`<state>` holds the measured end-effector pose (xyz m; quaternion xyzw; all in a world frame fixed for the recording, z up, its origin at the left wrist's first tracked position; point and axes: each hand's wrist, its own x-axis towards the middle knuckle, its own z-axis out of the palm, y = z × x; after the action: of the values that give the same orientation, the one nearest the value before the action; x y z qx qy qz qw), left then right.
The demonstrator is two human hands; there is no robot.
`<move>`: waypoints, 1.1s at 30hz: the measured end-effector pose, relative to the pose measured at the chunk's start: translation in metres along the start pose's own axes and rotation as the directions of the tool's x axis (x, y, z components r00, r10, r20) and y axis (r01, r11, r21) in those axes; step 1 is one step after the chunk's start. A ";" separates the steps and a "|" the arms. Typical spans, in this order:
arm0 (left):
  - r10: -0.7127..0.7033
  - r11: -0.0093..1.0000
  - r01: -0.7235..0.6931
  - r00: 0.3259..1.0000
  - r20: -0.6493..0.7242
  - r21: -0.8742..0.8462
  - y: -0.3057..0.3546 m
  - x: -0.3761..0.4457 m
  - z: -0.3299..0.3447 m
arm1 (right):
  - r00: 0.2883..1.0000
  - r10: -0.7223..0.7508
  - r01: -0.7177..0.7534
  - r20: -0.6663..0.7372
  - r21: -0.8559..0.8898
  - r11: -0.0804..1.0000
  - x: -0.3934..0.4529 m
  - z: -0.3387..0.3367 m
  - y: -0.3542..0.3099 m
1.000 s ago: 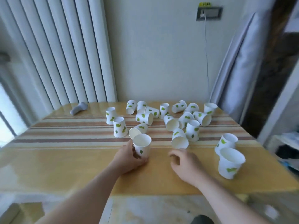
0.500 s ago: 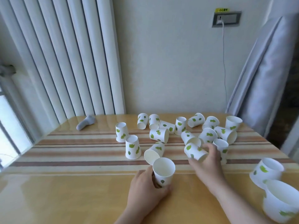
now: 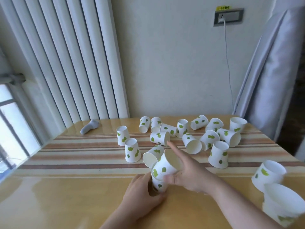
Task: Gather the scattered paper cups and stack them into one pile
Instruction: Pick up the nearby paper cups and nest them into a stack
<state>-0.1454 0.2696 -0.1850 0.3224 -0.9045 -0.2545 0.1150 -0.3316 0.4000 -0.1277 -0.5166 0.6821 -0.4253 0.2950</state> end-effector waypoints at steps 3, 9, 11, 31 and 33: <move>-0.037 0.991 0.061 0.981 0.190 -0.120 -0.008 0.003 -0.025 | 0.998 0.027 -0.032 0.055 0.104 0.994 -0.004 -0.010 0.025; -0.249 0.944 0.187 0.944 -0.216 -0.273 0.000 0.041 -0.034 | 0.995 -0.011 -0.003 0.104 0.135 0.991 0.013 0.018 0.040; -0.213 0.951 0.127 0.929 -0.303 -0.281 0.005 0.054 -0.026 | 0.998 -0.020 0.014 0.054 0.106 0.994 0.020 0.033 0.040; 0.010 0.968 -0.173 0.744 -0.668 -0.179 0.061 0.058 -0.026 | 0.927 0.019 -0.010 -0.375 0.027 1.000 0.035 0.009 0.093; 0.065 0.956 -0.237 0.741 -0.669 -0.170 0.078 0.051 -0.040 | 0.927 0.023 -0.015 -0.374 0.026 1.000 0.033 0.010 0.092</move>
<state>-0.2109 0.2734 -0.1076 0.2993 -0.7912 -0.2240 0.4839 -0.3749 0.3751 -0.2122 -0.4161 0.7258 -0.5209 0.1697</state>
